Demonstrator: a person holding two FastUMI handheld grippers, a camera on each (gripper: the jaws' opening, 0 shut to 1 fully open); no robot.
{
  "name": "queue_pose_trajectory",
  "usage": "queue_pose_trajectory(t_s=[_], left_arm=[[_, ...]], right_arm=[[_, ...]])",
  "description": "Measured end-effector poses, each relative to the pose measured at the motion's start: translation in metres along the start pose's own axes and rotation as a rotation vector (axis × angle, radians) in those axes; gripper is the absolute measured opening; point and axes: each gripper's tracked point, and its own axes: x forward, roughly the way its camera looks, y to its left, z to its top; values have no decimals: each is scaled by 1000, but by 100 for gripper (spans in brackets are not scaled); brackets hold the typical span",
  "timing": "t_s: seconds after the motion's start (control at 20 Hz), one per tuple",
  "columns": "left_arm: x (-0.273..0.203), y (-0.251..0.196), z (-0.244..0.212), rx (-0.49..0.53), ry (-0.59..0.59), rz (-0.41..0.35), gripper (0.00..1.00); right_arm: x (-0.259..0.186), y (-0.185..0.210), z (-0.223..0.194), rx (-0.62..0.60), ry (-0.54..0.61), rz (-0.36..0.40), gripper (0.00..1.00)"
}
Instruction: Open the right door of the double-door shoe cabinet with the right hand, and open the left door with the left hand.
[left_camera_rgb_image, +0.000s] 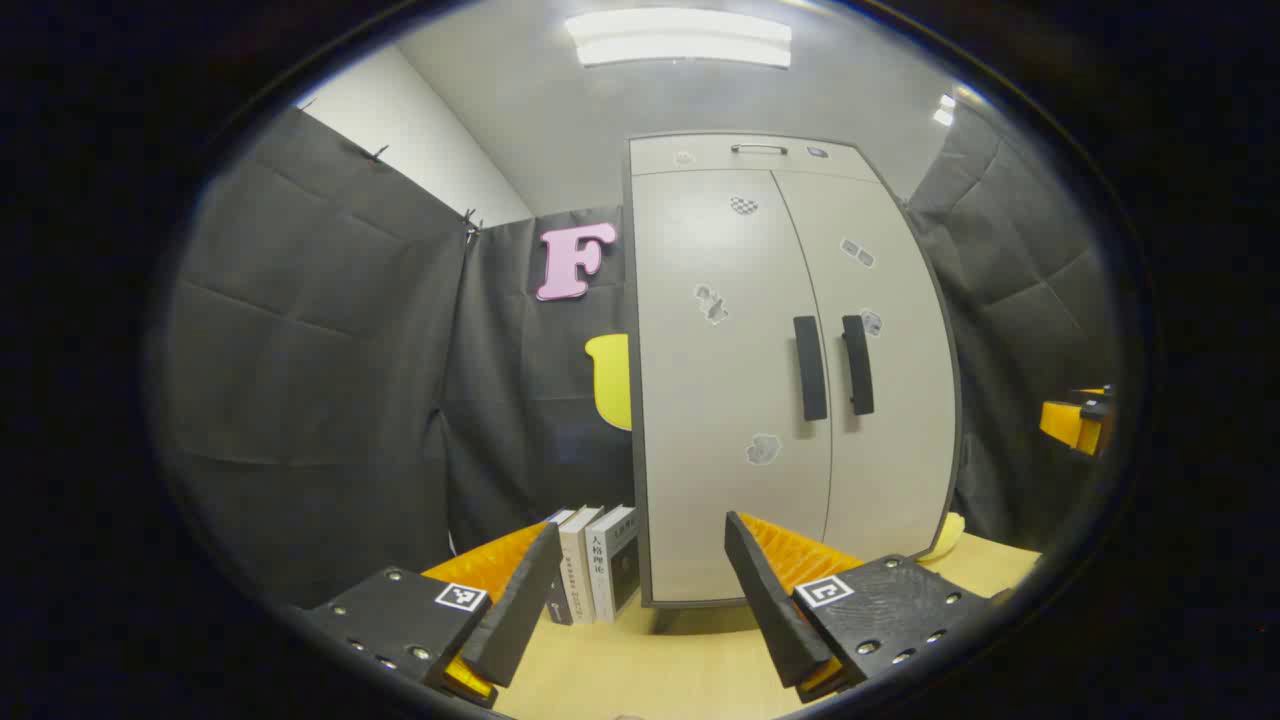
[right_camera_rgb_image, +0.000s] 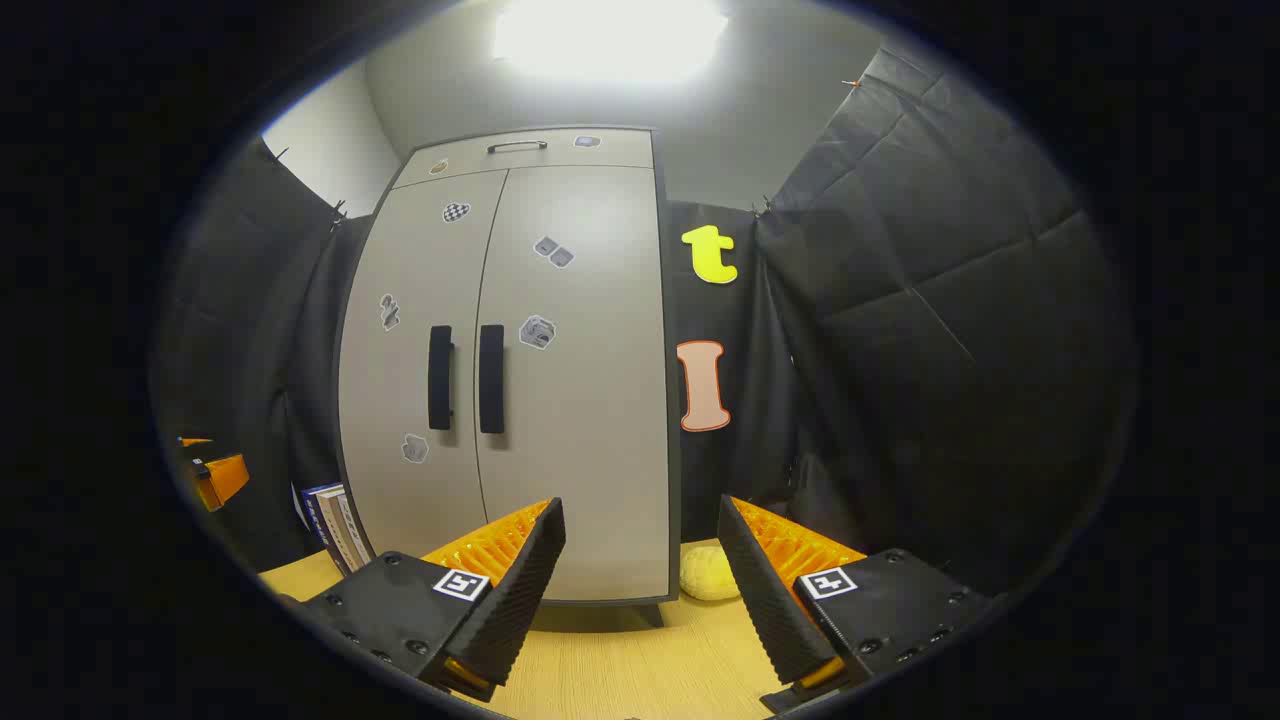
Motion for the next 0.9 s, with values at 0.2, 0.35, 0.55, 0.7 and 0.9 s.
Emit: queue_pose_trajectory(t_s=[0.2,0.35,0.55,0.7,0.9], left_arm=[[1,1,2,8,-4,2,95],[1,0,1,9,-4,3,96],[2,2,0,8,-1,9,96],[2,3,-4,6,6,12,96],[3,6,-7,4,13,18,97]], right_arm=[[6,4,0,-3,5,14,97],[8,7,-1,-5,8,23,97],[10,10,-1,-14,13,31,97],[12,14,-2,-16,20,40,97],[18,26,5,-7,30,72,94]])
